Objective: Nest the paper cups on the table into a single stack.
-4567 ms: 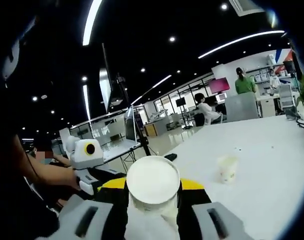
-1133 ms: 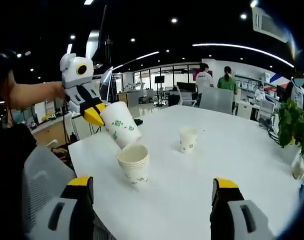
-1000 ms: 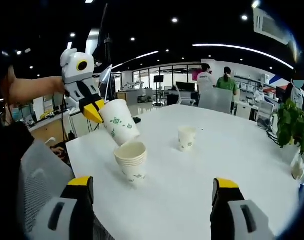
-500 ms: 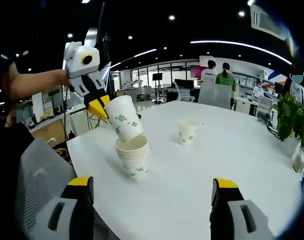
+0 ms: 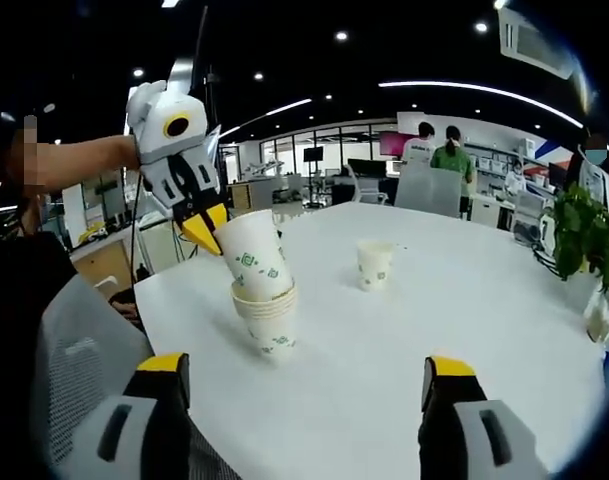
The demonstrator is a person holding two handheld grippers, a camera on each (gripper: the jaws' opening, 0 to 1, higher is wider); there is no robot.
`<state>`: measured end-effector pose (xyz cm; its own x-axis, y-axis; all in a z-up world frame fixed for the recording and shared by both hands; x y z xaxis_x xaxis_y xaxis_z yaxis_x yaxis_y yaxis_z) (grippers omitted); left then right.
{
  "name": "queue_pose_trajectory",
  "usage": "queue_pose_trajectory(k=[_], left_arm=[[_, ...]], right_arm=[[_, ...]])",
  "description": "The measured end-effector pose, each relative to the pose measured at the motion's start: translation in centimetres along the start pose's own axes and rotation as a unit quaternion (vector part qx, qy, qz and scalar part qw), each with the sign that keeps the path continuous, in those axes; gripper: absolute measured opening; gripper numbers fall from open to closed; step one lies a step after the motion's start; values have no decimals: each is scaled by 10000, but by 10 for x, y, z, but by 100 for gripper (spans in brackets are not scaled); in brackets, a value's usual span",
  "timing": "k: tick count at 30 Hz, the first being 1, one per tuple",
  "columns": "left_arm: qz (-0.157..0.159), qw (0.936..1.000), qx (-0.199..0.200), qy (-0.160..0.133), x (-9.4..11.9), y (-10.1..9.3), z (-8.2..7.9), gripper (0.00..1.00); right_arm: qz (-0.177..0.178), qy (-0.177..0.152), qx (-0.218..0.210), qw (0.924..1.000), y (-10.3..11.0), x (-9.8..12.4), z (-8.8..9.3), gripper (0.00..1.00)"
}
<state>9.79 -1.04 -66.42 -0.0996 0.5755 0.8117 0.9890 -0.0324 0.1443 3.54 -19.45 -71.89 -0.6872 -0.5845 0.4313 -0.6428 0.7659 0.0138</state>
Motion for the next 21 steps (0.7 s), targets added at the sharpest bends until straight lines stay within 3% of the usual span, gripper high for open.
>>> queue_pose_trajectory(k=[8, 21], left_arm=[[104, 9993, -298, 218, -11, -1, 0, 0], [396, 9977, -420, 363, -27, -2, -3, 0]], right_arm=[[11, -25, -32, 10000, -1, 0, 1, 97], [9, -46, -66, 10000, -2, 0, 2, 95]])
Point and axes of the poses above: the point that each gripper's makers call its tool centre point, and the gripper's own axes: x roughly backward along the fingers, y roughly to its left, z roughly out of its underside, the point moved 6 cm from there along x, roughly backward along the fingers, and after that the axes turned 3 degrees about x, right-handed, at the moved point
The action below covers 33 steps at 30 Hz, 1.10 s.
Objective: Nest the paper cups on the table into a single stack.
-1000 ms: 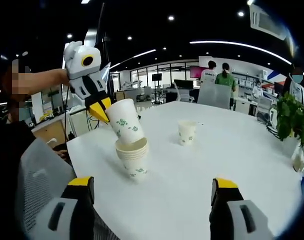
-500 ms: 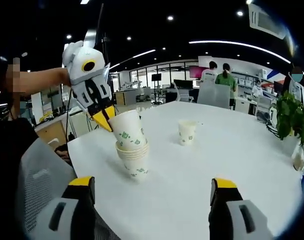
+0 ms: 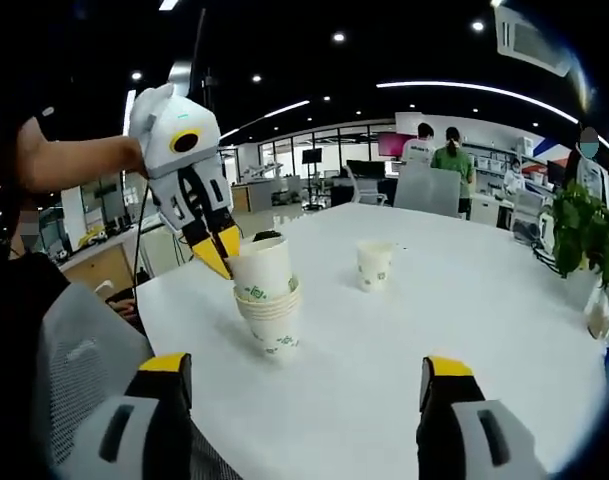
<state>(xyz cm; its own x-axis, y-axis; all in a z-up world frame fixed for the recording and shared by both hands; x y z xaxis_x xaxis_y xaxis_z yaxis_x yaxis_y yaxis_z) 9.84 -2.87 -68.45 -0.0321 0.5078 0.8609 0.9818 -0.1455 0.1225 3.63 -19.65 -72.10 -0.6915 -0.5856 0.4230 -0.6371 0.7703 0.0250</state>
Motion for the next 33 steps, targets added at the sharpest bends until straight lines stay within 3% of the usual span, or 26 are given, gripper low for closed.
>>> queue_pose_trajectory(k=[21, 33], left_arm=[[617, 9978, 198, 117, -24, -1, 1, 0], [745, 9966, 332, 105, -33, 0, 8, 0]], right_arm=[[41, -5, -29, 10000, -1, 1, 0, 94], [54, -11, -44, 10000, -2, 1, 0, 94]])
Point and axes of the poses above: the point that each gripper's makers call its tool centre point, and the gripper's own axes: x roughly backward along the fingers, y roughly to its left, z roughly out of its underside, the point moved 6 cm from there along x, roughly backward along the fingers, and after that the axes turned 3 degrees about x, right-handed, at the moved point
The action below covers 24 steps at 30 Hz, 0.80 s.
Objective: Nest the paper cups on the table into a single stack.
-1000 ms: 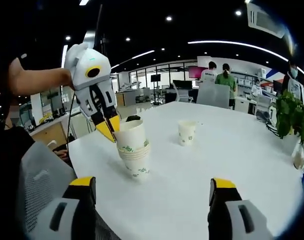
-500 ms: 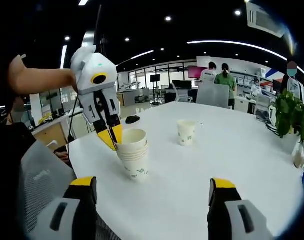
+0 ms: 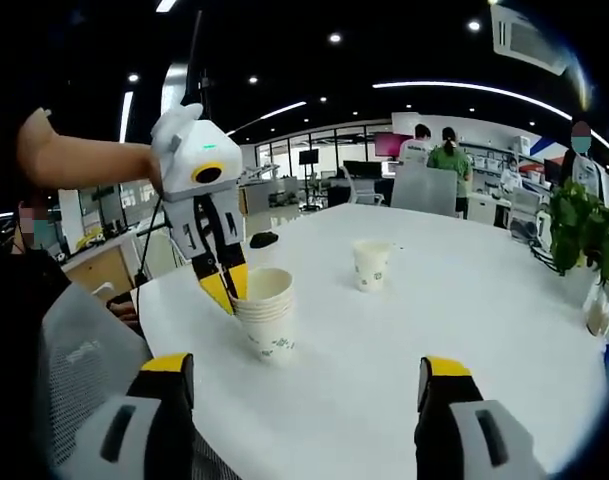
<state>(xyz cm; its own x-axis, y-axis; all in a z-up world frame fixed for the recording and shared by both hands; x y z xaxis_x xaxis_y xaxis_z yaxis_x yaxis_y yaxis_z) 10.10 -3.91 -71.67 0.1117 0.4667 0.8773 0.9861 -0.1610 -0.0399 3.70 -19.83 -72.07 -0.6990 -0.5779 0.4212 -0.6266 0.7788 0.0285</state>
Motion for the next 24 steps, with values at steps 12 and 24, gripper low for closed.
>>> queue_pose_trajectory(k=[12, 24], left_arm=[[64, 9999, 119, -75, -3, 1, 2, 1], [-54, 9999, 69, -71, -1, -1, 5, 9]], right_arm=[[-23, 41, 13, 10000, 1, -1, 1, 94], [-57, 44, 39, 10000, 3, -1, 0, 94]])
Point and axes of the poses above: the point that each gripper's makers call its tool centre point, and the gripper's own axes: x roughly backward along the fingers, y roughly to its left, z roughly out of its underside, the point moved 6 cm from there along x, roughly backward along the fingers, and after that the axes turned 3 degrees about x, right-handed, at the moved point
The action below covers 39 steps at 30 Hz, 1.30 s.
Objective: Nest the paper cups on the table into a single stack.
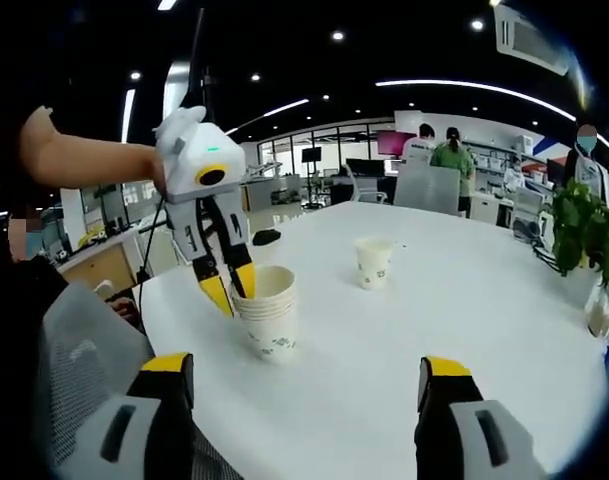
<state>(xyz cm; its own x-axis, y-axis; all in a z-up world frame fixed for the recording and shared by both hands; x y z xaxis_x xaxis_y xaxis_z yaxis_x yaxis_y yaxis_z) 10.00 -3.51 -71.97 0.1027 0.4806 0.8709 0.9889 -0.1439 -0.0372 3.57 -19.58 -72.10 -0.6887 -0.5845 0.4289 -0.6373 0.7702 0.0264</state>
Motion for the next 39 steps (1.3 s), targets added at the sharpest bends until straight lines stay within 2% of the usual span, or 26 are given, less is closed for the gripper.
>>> queue_pose_trajectory(k=[4, 8, 11, 14, 20, 23, 29, 30, 32, 33, 36, 39], left_arm=[[-76, 9999, 20, -68, 5, -2, 0, 11], [-230, 9992, 129, -308, 13, -1, -3, 16], [-386, 9966, 350, -638, 23, 0, -5, 17], [-574, 9910, 614, -1038, 34, 0, -7, 20], [-983, 9793, 889, -1533, 49, 3, -1, 30], [-1168, 9702, 1115, -1805, 55, 3, 3, 35], [-1530, 9535, 1433, -2166, 62, 0, 11, 45], [-1675, 9464, 1554, -2281, 64, -2, 13, 46], [-1772, 9368, 1729, -2471, 66, -6, 16, 49], [-1791, 9354, 1757, -2491, 66, -7, 16, 50], [-2086, 9184, 2005, -2698, 69, -13, 23, 56], [-2241, 9095, 2132, -2776, 71, -21, 27, 60]], right_arm=[[1, -18, -2, 10000, 1, 0, -1, 94], [1, -20, -2, 10000, 1, 1, -2, 94], [9, -42, -23, 10000, 0, 1, -3, 94], [14, -44, -12, 10000, -2, 1, -3, 94], [13, -81, -26, 10000, -3, 3, -6, 94], [6, -60, 26, 10000, -4, 3, -8, 94], [-24, -67, 133, 9999, -8, 3, -17, 94], [-27, -73, 152, 9999, -8, 3, -18, 93], [-37, -84, 190, 9998, -9, 3, -21, 93], [-40, -87, 196, 9998, -9, 2, -22, 93], [-80, -84, 298, 9995, -11, 0, -29, 92], [-134, -81, 375, 9992, -13, -3, -35, 91]])
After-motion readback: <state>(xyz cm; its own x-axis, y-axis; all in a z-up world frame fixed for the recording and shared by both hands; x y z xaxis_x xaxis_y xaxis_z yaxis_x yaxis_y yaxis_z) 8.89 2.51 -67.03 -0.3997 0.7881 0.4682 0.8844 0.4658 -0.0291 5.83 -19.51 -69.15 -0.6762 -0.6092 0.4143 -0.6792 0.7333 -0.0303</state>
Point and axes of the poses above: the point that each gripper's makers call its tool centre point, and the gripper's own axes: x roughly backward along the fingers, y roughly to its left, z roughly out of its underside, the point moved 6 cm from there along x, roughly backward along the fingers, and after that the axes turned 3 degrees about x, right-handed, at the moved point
